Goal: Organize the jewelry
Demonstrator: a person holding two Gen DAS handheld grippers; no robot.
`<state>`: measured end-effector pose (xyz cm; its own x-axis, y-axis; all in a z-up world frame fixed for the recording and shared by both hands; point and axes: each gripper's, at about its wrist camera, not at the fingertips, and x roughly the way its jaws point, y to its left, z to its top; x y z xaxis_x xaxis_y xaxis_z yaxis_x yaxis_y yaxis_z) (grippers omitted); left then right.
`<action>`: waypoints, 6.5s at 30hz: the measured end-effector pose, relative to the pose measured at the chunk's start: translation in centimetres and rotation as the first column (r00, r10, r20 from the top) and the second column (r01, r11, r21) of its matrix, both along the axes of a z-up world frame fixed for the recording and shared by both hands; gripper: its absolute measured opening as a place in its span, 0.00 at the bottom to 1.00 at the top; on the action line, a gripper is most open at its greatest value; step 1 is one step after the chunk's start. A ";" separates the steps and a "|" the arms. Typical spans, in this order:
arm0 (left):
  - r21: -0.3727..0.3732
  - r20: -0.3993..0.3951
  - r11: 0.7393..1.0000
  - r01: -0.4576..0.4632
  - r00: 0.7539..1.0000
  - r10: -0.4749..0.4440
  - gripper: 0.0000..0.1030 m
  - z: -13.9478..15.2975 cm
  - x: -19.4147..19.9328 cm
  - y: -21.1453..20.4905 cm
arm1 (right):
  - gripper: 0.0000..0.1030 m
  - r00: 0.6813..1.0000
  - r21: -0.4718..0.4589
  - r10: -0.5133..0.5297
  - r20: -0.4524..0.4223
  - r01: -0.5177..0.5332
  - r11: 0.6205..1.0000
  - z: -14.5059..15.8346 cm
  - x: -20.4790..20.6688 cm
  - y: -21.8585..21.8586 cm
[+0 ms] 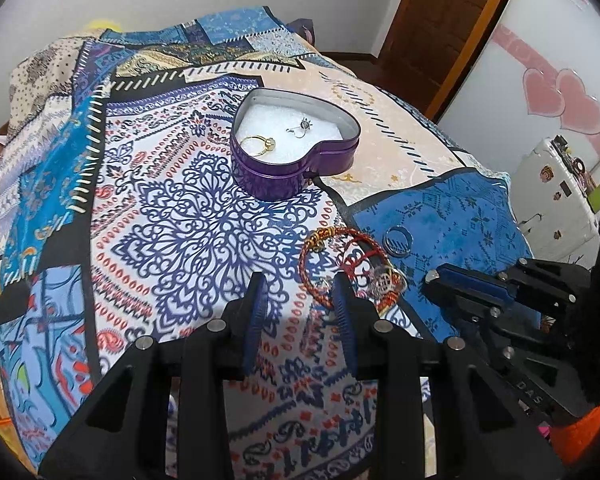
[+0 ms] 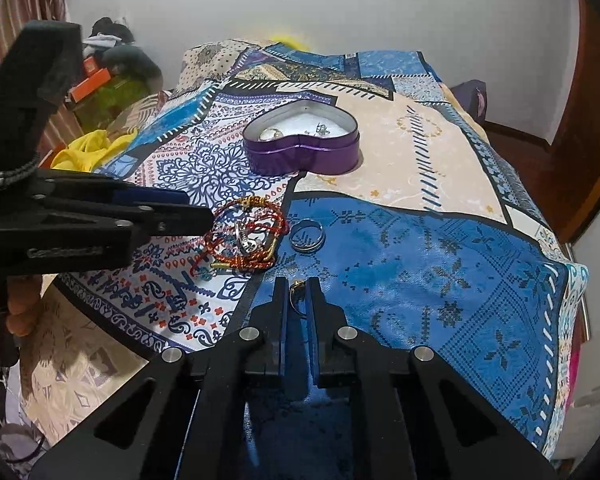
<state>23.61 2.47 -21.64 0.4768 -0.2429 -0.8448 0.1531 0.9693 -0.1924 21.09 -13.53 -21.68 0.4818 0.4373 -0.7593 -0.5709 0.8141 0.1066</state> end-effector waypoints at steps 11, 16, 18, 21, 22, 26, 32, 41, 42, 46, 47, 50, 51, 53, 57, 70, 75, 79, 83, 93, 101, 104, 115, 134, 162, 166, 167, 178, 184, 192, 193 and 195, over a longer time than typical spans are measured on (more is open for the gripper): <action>0.073 0.015 0.997 0.000 1.000 -0.001 0.02 -1.2 1.5 -1.3 | 0.04 0.999 0.031 -0.032 0.019 0.032 0.999 0.7 0.4 -1.0; 0.092 0.031 0.996 0.005 1.000 -0.008 0.01 -0.8 1.1 -1.6 | 0.04 0.999 0.044 -0.044 0.029 0.043 0.998 1.3 0.5 -1.4; 0.091 0.044 0.996 0.000 0.999 -0.004 0.01 -0.3 0.9 -1.6 | 0.04 0.998 0.046 -0.047 0.038 0.045 0.998 1.7 0.4 -1.6; 0.079 0.074 0.997 -0.008 0.997 0.002 0.01 0.8 0.3 -1.4 | 0.04 0.999 0.038 -0.035 0.033 0.034 0.999 1.8 0.5 -1.5; 0.076 0.088 0.997 -0.011 0.996 0.004 0.01 1.3 0.0 -1.4 | 0.04 0.999 0.040 -0.037 0.028 0.036 0.999 1.8 0.6 -1.6; 0.068 0.130 0.997 -0.022 0.991 0.013 0.01 2.9 -1.0 -1.1 | 0.13 0.999 0.016 -0.048 -0.004 0.048 0.999 1.4 0.9 -1.5; 0.064 0.176 0.997 -0.035 0.984 0.023 0.01 4.6 -2.4 -0.6 | 0.28 0.999 -0.009 -0.047 -0.026 0.047 0.999 0.4 1.1 -0.8; 0.058 0.240 0.997 -0.043 0.970 0.028 0.01 6.8 -3.7 0.1 | 0.16 0.999 -0.052 -0.011 0.046 0.013 0.999 -0.7 0.8 0.5; 0.056 0.247 0.997 -0.044 0.968 0.029 0.01 7.0 -3.8 0.2 | 0.16 0.999 -0.048 -0.012 0.042 0.014 0.999 -0.6 0.8 0.5; 0.052 0.269 0.998 -0.048 0.963 0.032 0.01 7.9 -4.2 0.5 | 0.16 0.999 -0.041 -0.016 0.037 0.018 0.999 -0.4 1.0 0.5; 0.052 0.273 0.998 -0.048 0.962 0.032 0.01 8.1 -4.3 0.6 | 0.16 0.999 -0.040 -0.018 0.035 0.019 0.999 -0.3 1.0 0.4; 0.050 0.277 0.998 -0.049 0.960 0.033 0.01 8.3 -4.5 0.8 | 0.16 0.999 -0.032 -0.020 0.029 0.021 0.999 0.0 1.0 0.4; 0.046 0.276 0.998 -0.047 0.961 0.032 0.01 8.3 -4.5 0.9 | 0.16 0.999 -0.027 -0.023 0.029 0.024 0.999 0.2 1.0 0.4; 0.036 0.269 0.998 -0.045 0.963 0.033 0.01 8.1 -4.5 1.0 | 0.16 0.999 -0.012 -0.025 0.035 0.025 1.000 0.7 0.9 0.3; 0.014 0.236 0.999 -0.046 0.971 0.042 0.01 7.1 -4.2 0.9 | 0.16 0.999 0.030 -0.005 0.052 0.003 1.000 2.2 0.2 0.5; -0.079 0.201 0.997 -0.010 0.979 0.026 0.01 6.8 -4.0 0.0 | 0.16 0.995 0.032 0.083 0.064 -0.085 0.996 2.4 -0.8 3.4; -0.082 0.195 0.997 -0.004 0.981 0.020 0.01 6.7 -4.2 0.0 | 0.16 0.995 0.043 0.089 0.050 -0.091 0.995 2.1 -0.5 3.7; -0.089 0.188 0.996 -0.007 0.982 0.024 0.01 6.6 -4.4 0.2 | 0.16 0.994 0.046 0.099 0.041 -0.101 0.994 1.9 -0.5 4.0; -0.117 0.172 0.993 -0.005 0.985 0.025 0.01 6.5 -4.4 0.4 | 0.16 0.993 0.057 0.114 0.043 -0.116 0.992 2.1 -0.7 4.5; -0.111 0.180 0.994 -0.016 0.983 0.036 0.01 6.7 -4.7 0.7 | 0.16 0.993 0.092 0.112 0.039 -0.115 0.989 2.5 -0.7 4.2; -0.141 0.185 0.990 -0.008 0.982 0.035 0.01 7.2 -4.9 0.8 | 0.16 0.991 0.032 0.128 0.039 -0.129 0.991 1.7 -1.5 4.4; -0.142 0.186 0.990 -0.002 0.982 0.028 0.01 7.4 -5.2 0.5 | 0.16 0.992 0.056 0.116 0.040 -0.119 0.991 2.0 -1.3 4.4; -0.151 0.193 0.988 -0.012 0.980 0.041 0.01 7.9 -5.5 0.8 | 0.16 0.991 0.049 0.110 0.075 -0.114 0.992 2.8 -1.2 4.1; -0.173 0.186 0.985 -0.012 0.982 0.045 0.01 7.8 -5.3 0.8 | 0.16 0.995 0.061 0.078 0.066 -0.082 0.995 2.9 -0.9 3.4; 0.019 0.084 0.992 -0.121 0.989 0.119 0.01 2.9 -5.5 3.6 | 0.16 0.999 0.075 0.027 0.039 -0.030 0.997 2.5 -0.6 1.0; 0.047 0.083 0.994 -0.099 0.992 0.095 0.03 3.0 -5.9 3.6 | 0.16 0.999 0.076 0.026 0.038 -0.029 0.997 2.5 -0.6 1.0; 0.057 0.084 0.994 -0.092 0.993 0.087 0.07 3.1 -5.9 3.4 | 0.16 0.999 0.077 0.024 0.037 -0.027 0.997 2.5 -0.6 1.0; 0.068 0.070 0.998 0.016 0.997 -0.021 0.35 2.1 -4.1 -1.1 | 0.16 0.999 0.087 0.001 0.036 -0.004 0.996 2.6 -0.7 -0.3; 0.067 0.035 0.998 0.005 0.999 -0.007 0.35 0.3 -2.7 -1.9 | 0.16 0.999 0.086 -0.011 0.038 0.008 0.996 2.8 -0.6 -1.2; 0.026 0.049 0.999 -0.036 0.998 0.034 0.19 0.4 -2.6 -0.8 | 0.16 0.999 0.089 -0.015 0.040 0.011 0.996 2.9 -0.3 -1.4; 0.026 0.054 0.999 -0.039 0.998 0.038 0.19 0.7 -2.6 -0.7 | 0.16 0.999 0.091 -0.015 0.041 0.011 0.996 2.9 -0.2 -1.4; 0.016 0.070 0.999 -0.047 0.996 0.045 0.19 1.4 -2.7 -0.4 | 0.16 0.999 0.095 -0.014 0.043 0.010 0.995 3.0 -0.1 -1.3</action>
<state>20.87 2.05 -20.25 0.5451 -0.2050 -0.8129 0.1207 0.9787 -0.1660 21.02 -14.82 -18.68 0.5196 0.5003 -0.6926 -0.5667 0.8085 0.1588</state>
